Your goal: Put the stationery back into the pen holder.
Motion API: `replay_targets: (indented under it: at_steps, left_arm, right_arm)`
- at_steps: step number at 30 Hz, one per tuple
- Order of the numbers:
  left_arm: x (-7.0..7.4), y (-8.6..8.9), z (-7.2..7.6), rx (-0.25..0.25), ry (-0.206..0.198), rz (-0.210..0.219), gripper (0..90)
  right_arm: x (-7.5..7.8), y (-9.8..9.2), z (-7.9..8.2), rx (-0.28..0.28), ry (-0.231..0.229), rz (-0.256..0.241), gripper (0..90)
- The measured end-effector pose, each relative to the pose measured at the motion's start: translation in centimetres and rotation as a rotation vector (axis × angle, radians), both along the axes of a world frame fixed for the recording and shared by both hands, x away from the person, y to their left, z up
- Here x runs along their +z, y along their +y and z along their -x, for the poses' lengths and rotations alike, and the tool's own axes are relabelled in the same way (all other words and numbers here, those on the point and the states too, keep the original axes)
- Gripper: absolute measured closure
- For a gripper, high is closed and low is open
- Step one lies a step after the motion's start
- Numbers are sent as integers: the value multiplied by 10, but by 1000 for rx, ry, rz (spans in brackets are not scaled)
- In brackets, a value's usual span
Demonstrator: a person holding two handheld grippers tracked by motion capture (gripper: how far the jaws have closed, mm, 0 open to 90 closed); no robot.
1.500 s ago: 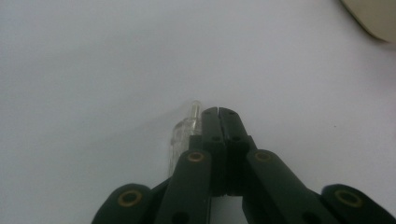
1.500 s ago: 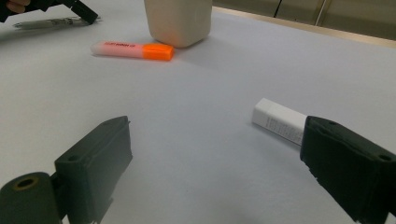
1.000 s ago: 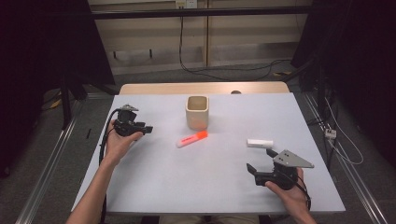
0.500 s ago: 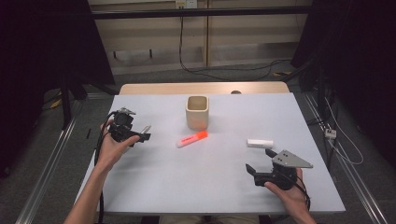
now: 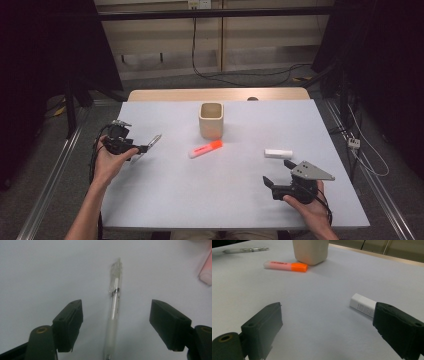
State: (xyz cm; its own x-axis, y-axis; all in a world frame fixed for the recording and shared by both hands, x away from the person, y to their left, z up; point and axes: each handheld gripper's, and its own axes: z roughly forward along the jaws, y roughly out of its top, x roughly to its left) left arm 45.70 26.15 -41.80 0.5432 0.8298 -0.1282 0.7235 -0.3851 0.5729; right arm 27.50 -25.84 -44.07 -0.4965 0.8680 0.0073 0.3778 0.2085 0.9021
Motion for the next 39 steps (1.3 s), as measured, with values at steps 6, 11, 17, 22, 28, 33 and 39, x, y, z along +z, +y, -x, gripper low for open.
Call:
replay_targets:
  at_steps: [6, 11, 17, 22, 28, 33, 39]
  left_arm:
    - [-7, -1, 1, 24, 0, -72, 526]
    - [-11, -2, 1, 2, 25, -99, 626]
    - [-15, -6, 0, -27, 39, -120, 730]
    - [-15, -7, -1, -23, 43, -122, 737]
    - [-16, -3, -4, -21, 58, -99, 791]
    - [-16, -2, -4, -39, 60, -109, 801]
    - [-16, -3, -3, -40, 46, -109, 805]
  right_arm:
    - [0, -2, 1, -2, -2, 2, 85]
    - [0, -2, 1, 0, -1, 3, 85]
    - [0, -1, 1, 0, 0, 3, 85]
    - [0, -1, 2, 0, 0, -1, 84]
    - [1, -1, 2, 2, -3, 1, 85]
    - [1, -1, 2, -2, -2, 3, 85]
    - [0, -1, 2, -1, 0, 4, 85]
